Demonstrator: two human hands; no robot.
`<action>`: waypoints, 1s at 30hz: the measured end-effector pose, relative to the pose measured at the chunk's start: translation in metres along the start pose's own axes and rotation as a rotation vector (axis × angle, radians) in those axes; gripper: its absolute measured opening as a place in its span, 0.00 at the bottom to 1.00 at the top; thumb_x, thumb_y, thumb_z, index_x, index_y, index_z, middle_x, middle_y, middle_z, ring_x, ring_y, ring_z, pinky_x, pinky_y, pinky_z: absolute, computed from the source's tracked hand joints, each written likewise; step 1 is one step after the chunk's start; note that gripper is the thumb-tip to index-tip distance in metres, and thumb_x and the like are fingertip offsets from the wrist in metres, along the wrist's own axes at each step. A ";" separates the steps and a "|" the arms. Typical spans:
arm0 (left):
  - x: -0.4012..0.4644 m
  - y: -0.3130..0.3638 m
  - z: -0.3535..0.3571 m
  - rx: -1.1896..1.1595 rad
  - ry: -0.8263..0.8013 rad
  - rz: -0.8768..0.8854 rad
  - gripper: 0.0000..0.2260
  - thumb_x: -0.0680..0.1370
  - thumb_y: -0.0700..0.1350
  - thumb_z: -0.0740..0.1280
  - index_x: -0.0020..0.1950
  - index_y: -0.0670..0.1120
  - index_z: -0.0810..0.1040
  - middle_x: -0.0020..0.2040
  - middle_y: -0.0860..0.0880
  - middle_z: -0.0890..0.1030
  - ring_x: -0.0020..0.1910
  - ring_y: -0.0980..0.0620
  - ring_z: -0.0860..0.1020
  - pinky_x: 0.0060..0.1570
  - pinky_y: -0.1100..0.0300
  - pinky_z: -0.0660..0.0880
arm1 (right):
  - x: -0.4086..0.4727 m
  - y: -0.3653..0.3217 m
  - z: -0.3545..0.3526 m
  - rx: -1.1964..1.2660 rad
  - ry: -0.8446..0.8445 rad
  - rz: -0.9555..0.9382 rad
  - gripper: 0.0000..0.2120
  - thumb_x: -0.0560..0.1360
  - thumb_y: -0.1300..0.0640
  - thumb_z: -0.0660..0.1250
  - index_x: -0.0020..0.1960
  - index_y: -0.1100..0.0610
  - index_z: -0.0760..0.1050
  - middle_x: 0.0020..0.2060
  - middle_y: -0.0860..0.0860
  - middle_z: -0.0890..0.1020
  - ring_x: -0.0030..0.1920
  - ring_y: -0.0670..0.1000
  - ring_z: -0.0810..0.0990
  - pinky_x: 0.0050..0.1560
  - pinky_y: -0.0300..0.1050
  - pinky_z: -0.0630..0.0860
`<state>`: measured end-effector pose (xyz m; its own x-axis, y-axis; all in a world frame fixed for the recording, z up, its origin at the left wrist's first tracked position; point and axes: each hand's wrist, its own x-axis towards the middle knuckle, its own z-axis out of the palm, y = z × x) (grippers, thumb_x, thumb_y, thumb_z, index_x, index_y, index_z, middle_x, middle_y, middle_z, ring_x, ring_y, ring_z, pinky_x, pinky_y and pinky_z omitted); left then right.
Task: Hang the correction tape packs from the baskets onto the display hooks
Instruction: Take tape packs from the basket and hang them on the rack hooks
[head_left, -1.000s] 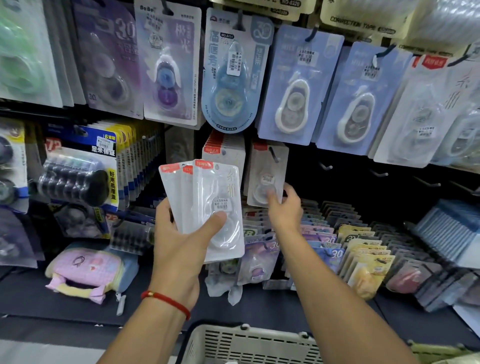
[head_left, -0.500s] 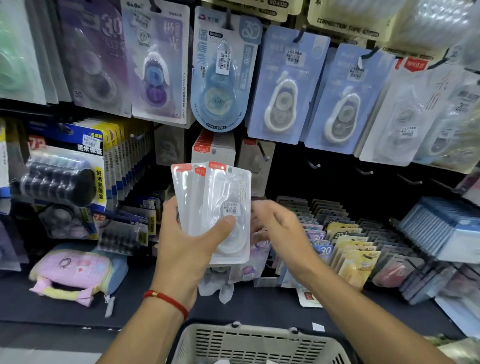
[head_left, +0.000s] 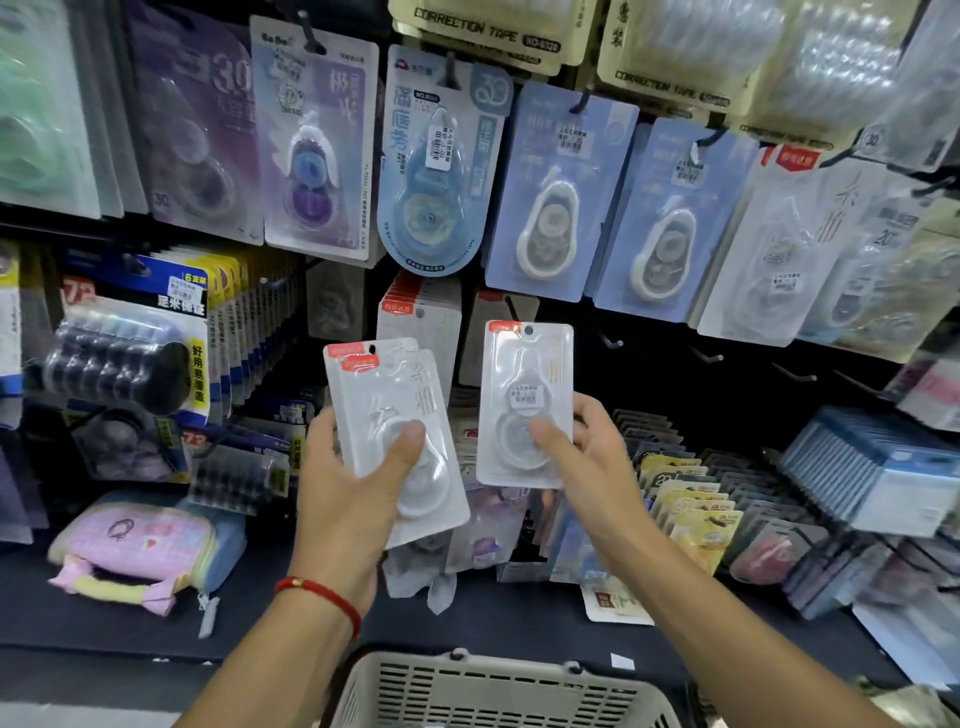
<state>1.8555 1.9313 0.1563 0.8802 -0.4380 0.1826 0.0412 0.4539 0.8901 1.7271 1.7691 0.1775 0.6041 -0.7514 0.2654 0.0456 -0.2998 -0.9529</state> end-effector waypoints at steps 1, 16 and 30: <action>0.001 0.000 -0.002 0.002 0.020 0.001 0.22 0.68 0.52 0.79 0.59 0.59 0.78 0.50 0.60 0.87 0.48 0.60 0.86 0.41 0.66 0.81 | 0.003 0.002 0.000 -0.014 0.006 -0.007 0.11 0.83 0.52 0.70 0.63 0.44 0.75 0.52 0.46 0.88 0.49 0.49 0.88 0.45 0.55 0.85; 0.007 0.003 -0.015 -0.007 0.072 -0.029 0.23 0.67 0.55 0.79 0.61 0.59 0.79 0.51 0.59 0.88 0.47 0.60 0.87 0.37 0.66 0.81 | 0.010 0.032 0.029 -0.028 0.240 -0.172 0.06 0.82 0.54 0.71 0.57 0.45 0.77 0.46 0.44 0.87 0.46 0.48 0.87 0.41 0.44 0.83; 0.010 0.004 -0.006 -0.004 0.043 0.000 0.27 0.65 0.55 0.79 0.63 0.56 0.79 0.53 0.58 0.87 0.49 0.59 0.86 0.41 0.67 0.81 | 0.139 0.059 0.058 -0.355 0.242 0.123 0.22 0.83 0.43 0.64 0.71 0.54 0.74 0.60 0.57 0.83 0.60 0.63 0.81 0.59 0.54 0.79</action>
<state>1.8669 1.9334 0.1593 0.8999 -0.4041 0.1642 0.0429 0.4566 0.8886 1.8602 1.6811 0.1501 0.3823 -0.8975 0.2200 -0.3164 -0.3508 -0.8814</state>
